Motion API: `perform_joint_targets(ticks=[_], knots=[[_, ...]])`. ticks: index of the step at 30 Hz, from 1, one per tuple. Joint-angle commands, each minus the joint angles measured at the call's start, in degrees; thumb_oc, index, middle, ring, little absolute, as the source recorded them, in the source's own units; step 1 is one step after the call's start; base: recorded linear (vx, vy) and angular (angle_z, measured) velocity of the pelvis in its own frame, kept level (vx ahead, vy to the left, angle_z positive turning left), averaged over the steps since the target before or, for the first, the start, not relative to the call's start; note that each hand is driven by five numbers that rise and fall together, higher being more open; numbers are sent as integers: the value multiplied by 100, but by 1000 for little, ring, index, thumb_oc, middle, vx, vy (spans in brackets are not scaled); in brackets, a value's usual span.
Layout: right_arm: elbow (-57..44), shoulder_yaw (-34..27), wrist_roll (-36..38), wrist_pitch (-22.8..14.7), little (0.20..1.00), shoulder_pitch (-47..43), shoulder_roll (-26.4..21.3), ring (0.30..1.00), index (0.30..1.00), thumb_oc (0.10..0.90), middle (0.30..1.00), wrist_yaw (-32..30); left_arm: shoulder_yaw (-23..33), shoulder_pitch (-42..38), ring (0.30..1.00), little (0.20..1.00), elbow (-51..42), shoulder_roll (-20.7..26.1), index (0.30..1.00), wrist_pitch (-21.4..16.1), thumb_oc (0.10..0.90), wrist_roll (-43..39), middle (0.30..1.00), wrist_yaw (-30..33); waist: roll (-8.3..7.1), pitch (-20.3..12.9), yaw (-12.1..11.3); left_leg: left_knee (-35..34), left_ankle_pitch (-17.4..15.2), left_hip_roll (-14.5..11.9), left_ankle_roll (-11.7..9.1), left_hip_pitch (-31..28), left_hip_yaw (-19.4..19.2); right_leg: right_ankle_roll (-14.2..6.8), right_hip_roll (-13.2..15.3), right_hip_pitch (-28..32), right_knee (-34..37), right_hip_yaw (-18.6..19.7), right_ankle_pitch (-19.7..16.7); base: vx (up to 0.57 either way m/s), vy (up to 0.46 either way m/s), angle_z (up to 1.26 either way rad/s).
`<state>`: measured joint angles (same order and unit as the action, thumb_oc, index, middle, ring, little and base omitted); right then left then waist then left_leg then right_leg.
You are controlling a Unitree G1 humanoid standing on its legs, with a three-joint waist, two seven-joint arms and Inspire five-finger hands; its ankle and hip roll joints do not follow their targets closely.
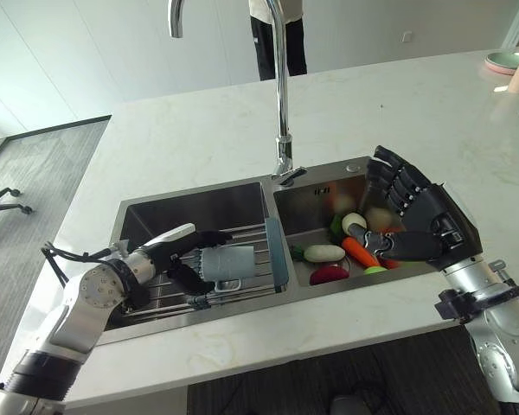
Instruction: Place the dishes in the dishwasher.
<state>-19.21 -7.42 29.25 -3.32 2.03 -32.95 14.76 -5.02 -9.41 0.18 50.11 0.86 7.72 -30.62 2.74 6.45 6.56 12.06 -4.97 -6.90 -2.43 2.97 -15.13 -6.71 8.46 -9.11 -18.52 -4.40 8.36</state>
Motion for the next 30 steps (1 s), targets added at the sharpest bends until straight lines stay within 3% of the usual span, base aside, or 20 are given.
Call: perform_joint_targets(ticks=[1,16,29,30], knots=[[-373,-75,-94,-446,900,-686,-75,900,900,800,900,21,193,-837,900,900,75,-50,900,-278,800,175,900,381,17,-291,146,513,-796,-308,-170,-56,83,-260,104,431,134,-348,154,45,5,-6],[-358,-66,-36,-400,900,-670,-77,900,900,800,900,178,-154,-1035,900,900,338,-176,900,-182,800,620,900,354,-23,-276,259,513,-844,-283,-125,-128,21,-253,47,430,134,-233,140,24,3,-2],[-321,-45,-94,-386,900,-684,-55,900,900,800,900,356,-419,-984,900,900,844,-475,900,201,800,983,900,487,-58,-259,300,513,-863,-281,-97,-177,-28,-243,17,437,134,-188,136,8,7,-5],[-328,-36,-99,-369,900,-702,-55,900,900,800,900,347,-433,-1003,829,829,907,-511,829,211,753,1045,829,497,-68,-255,293,513,-863,-280,-95,-174,-30,-246,21,436,134,-191,135,0,0,0]])
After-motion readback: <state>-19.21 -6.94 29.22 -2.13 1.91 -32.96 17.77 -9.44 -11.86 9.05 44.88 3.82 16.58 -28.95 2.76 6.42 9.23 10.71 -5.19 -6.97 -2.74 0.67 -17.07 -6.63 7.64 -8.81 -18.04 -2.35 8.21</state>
